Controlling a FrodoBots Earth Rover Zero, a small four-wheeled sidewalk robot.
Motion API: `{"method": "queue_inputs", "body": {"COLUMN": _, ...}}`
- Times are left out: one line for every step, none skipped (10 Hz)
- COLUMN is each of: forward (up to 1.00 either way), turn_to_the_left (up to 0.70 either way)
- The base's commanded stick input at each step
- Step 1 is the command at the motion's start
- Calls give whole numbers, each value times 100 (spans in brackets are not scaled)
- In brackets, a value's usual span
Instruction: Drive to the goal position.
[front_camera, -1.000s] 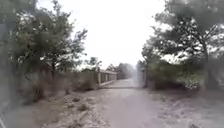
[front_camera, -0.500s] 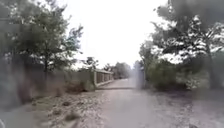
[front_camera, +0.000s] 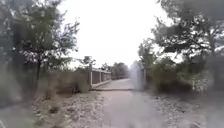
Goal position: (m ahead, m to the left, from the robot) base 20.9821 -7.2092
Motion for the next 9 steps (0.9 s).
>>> {"method": "queue_inputs", "body": {"forward": 69, "turn_to_the_left": -11}}
{"method": "queue_inputs", "body": {"forward": 69, "turn_to_the_left": 0}}
{"method": "queue_inputs", "body": {"forward": 69, "turn_to_the_left": 1}}
{"method": "queue_inputs", "body": {"forward": 69, "turn_to_the_left": 1}}
{"method": "queue_inputs", "body": {"forward": 69, "turn_to_the_left": 1}}
{"method": "queue_inputs", "body": {"forward": 69, "turn_to_the_left": 1}}
{"method": "queue_inputs", "body": {"forward": 69, "turn_to_the_left": 1}}
{"method": "queue_inputs", "body": {"forward": 69, "turn_to_the_left": 1}}
{"method": "queue_inputs", "body": {"forward": 69, "turn_to_the_left": 1}}
